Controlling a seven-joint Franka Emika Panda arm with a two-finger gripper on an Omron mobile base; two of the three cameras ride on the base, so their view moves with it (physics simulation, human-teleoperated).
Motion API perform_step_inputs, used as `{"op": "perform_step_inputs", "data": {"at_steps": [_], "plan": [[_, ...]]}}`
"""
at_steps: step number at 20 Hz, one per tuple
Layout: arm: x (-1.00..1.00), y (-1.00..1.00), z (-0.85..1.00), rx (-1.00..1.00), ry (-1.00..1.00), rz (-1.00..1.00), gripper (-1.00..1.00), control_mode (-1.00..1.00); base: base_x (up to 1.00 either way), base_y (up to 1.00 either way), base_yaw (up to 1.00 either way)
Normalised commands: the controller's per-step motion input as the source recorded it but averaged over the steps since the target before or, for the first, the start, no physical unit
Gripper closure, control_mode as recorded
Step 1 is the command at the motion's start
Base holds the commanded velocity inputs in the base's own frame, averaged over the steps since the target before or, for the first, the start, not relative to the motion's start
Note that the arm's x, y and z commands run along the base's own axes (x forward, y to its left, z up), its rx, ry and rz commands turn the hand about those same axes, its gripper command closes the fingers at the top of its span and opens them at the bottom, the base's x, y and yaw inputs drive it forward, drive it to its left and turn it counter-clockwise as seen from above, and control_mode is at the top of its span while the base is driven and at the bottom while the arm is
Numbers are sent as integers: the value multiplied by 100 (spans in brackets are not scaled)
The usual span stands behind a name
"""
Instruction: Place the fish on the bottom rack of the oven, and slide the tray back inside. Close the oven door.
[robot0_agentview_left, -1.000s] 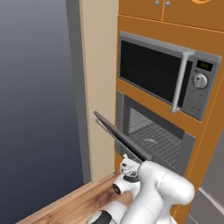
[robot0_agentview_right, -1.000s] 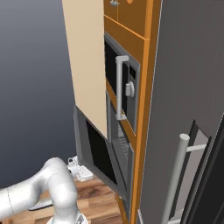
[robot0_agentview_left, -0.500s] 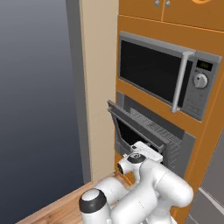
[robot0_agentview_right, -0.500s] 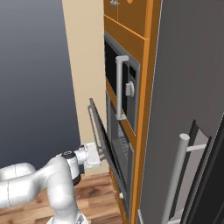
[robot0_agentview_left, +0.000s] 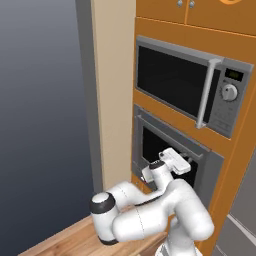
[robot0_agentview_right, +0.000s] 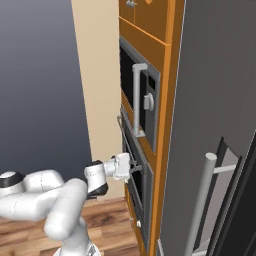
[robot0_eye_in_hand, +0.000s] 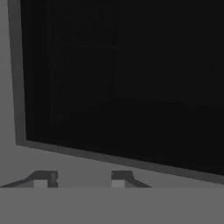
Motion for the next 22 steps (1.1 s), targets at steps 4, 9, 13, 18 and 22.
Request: {"op": "perform_step_inputs", "data": {"at_steps": [4,9,13,18,22], "plan": [[45,-100,-13,1,-4,-17,-100,-100,0,0,0],[10,-100,-63,25,-5,-2,-100,-100,0,0,0],[-19,-56,-9,17,-5,0,-100,-100,0,0,0],[-7,-2,0,0,-1,0,-100,-100,0,0,0],[0,0,0,0,0,0,-100,-100,0,0,0]]}}
